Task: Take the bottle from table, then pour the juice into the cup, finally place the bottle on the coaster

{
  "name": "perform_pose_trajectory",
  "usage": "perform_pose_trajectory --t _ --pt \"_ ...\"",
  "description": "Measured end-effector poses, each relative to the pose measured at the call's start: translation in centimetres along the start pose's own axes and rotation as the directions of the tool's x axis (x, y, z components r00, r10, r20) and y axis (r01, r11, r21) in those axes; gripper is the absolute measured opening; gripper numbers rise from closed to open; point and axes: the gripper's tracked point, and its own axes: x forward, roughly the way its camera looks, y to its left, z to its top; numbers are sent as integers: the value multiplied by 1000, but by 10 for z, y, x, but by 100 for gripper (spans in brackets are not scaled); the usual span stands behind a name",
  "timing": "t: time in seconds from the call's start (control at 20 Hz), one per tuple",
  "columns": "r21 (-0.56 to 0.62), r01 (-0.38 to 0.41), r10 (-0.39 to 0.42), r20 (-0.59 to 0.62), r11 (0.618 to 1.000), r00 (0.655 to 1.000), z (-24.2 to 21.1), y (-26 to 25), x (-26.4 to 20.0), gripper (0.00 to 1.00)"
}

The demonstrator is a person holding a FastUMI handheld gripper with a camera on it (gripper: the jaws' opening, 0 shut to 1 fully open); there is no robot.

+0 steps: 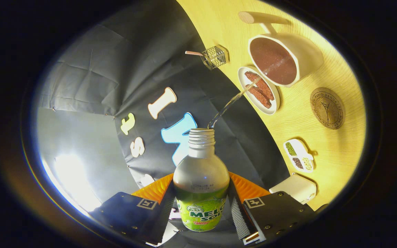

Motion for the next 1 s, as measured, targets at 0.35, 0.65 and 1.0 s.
perform_pose_trajectory --t 0.35,0.65,1.0 --pt "-15 33 -32 46 999 998 31 -20 -3 77" --pt "-33 69 -66 75 997 995 53 -39 -5 77" --pt "-44 94 -90 79 995 993 57 -54 -2 77"
